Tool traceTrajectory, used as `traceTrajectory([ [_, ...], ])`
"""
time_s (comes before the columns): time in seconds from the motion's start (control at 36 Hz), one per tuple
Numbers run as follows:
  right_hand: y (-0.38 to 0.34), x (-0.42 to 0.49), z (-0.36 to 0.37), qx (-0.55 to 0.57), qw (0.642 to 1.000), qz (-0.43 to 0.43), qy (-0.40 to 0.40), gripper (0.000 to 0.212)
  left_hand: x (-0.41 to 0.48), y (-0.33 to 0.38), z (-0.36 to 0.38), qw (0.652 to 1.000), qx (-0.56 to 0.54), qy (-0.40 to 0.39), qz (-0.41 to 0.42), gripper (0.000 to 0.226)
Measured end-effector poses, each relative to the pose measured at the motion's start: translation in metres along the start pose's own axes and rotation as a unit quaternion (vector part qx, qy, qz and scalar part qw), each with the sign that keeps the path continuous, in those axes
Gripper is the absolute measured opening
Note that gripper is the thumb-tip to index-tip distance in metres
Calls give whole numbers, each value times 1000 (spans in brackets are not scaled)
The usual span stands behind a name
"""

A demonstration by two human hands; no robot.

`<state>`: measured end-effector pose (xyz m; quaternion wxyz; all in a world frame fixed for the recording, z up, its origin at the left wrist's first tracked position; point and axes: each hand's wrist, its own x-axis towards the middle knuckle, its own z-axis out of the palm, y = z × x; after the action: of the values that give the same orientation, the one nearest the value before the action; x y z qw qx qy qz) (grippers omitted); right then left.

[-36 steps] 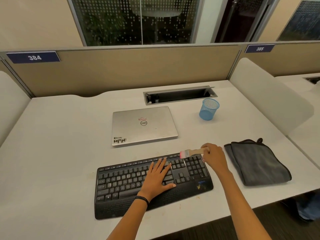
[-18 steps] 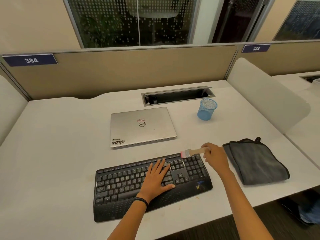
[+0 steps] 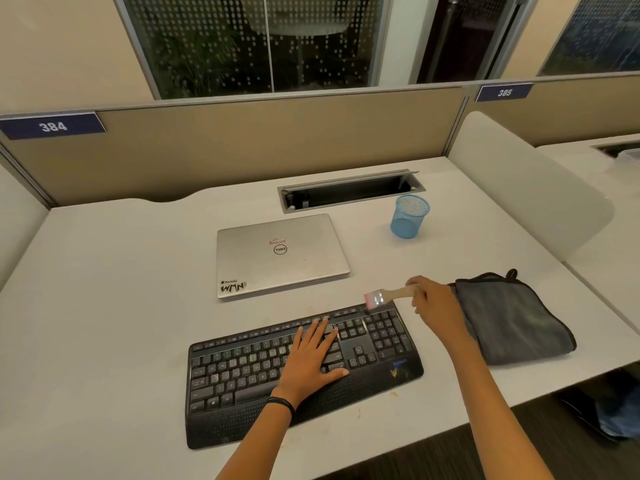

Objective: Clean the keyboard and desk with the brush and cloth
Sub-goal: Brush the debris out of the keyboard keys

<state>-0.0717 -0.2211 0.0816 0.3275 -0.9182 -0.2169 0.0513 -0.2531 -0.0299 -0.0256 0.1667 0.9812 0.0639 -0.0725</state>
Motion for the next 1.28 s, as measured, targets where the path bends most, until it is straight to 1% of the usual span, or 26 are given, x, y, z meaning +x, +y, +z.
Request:
traceTrajectory([
  [0.06, -1, 0, 5, 28, 999, 8, -29, 25, 0, 0, 0, 1000, 2, 0, -1, 88],
  [0.11, 5, -1, 9, 20, 999, 28, -35, 25, 0, 0, 1, 1000, 4, -1, -1, 88],
  [0.28, 27, -3, -3, -46, 993, 105, 37, 28, 1, -1, 1, 1000, 0, 1, -2, 90],
  [0.36, 32, -1, -15, -94, 987, 107, 76, 29, 1, -1, 2, 1000, 3, 1, -3, 89],
  [0.42, 31, 0, -20, -91, 988, 91, 88, 29, 1, -1, 2, 1000, 2, 0, -2, 90],
  [0.5, 25, -1, -19, -36, 996, 57, 64, 27, 2, -2, 3, 1000, 0, 0, -1, 91],
  [0.58, 16, -3, -15, 47, 999, 21, 3, 24, 2, -1, 2, 1000, 0, 2, 0, 93],
  [0.64, 14, -5, -13, 37, 999, 2, -33, 25, 1, -1, 1, 1000, 2, 3, 1, 92],
  [0.69, 17, -6, -13, -17, 999, -2, -42, 24, 1, 0, 1, 1000, 5, 4, 0, 91],
  [0.75, 25, -7, -14, -56, 998, 16, -27, 25, 1, -1, 1, 1000, 5, 3, -1, 91],
  [0.83, 35, -7, -20, -98, 994, 51, 20, 26, 1, 0, 0, 1000, 10, 0, -4, 89],
  [0.92, 36, -7, -25, -99, 992, 52, 58, 26, 1, -1, 1, 1000, 10, 1, -2, 89],
  [0.97, 37, -7, -25, -66, 996, 43, 45, 26, 1, -1, 1, 1000, 7, 4, 2, 91],
  [1.06, 35, -9, -23, -43, 999, 15, -5, 25, 1, -1, 2, 1000, 4, 6, 6, 93],
  [1.14, 31, -12, -22, -15, 999, 14, -42, 25, 0, 0, 0, 1000, 3, 7, 5, 92],
  [1.28, 31, -18, -27, -68, 994, -11, -80, 24, 0, 0, 0, 1000, 3, 7, 2, 90],
])
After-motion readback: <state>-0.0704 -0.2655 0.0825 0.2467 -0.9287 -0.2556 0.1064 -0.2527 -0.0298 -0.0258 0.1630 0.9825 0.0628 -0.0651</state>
